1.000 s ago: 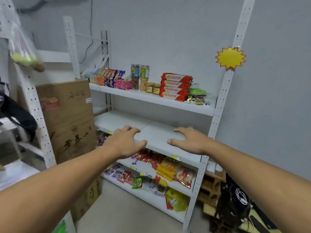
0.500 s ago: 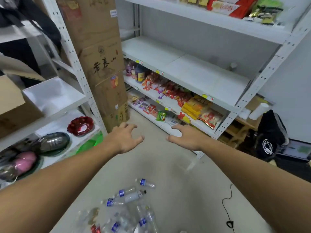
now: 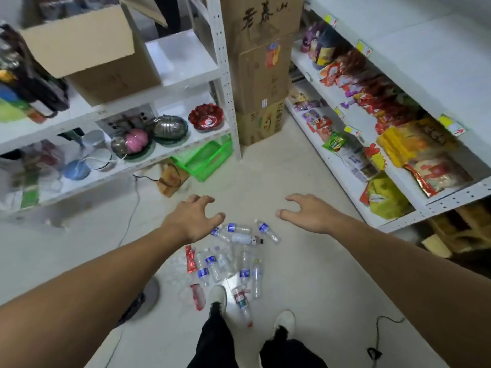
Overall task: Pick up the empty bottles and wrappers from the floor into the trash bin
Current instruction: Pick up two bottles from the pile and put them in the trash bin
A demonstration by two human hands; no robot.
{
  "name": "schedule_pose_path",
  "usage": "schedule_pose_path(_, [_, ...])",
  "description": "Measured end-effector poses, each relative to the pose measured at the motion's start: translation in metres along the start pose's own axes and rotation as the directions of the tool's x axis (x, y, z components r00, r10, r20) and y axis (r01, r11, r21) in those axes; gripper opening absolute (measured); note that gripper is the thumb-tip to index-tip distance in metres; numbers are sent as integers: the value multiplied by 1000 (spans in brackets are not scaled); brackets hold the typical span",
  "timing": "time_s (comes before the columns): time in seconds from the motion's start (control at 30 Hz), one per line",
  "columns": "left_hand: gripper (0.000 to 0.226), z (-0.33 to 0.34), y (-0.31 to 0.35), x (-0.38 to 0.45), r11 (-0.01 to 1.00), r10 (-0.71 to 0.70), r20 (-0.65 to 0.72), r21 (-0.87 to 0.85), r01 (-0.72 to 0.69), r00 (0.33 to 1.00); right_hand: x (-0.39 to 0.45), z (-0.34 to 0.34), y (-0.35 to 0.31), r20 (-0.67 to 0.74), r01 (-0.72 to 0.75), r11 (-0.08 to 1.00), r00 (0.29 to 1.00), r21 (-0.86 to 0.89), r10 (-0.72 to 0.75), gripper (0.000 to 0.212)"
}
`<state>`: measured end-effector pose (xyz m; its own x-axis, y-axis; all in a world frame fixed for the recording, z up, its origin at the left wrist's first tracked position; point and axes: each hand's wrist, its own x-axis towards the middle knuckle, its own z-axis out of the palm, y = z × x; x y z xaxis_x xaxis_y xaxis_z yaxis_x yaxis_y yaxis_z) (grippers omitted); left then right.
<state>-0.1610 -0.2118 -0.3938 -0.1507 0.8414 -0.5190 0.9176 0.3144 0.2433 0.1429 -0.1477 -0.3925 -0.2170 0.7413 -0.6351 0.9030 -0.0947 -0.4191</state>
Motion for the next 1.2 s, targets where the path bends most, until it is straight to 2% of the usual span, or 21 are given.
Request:
schedule_pose_path(0.23, [81, 28, -49, -40, 982, -154, 1, -114, 153, 988, 10, 42, -22, 81, 64, 997, 995, -46, -60, 81])
schedule_pose_path(0.47, [76, 43, -119, -67, 960, -215, 21, -180, 215, 976, 12, 90, -69, 122, 91, 995, 989, -35, -86, 80])
schedule_pose_path(0.7, [75, 59, -204, -74, 957, -200, 81, -196, 213, 976, 16, 161, -116, 162, 42, 998, 986, -48, -34, 79])
schedule_pose_path(0.9, [75, 84, -262, -56, 966, -147, 125, -193, 169, 981, 31, 225, -129, 180, -39, 999, 983, 12, 36, 77])
schedule_pose_path(1.2, [77, 131, -267, -30, 972, -122, 186, -177, 155, 975, 49, 275, -84, 198, -147, 988, 971, 42, 136, 78])
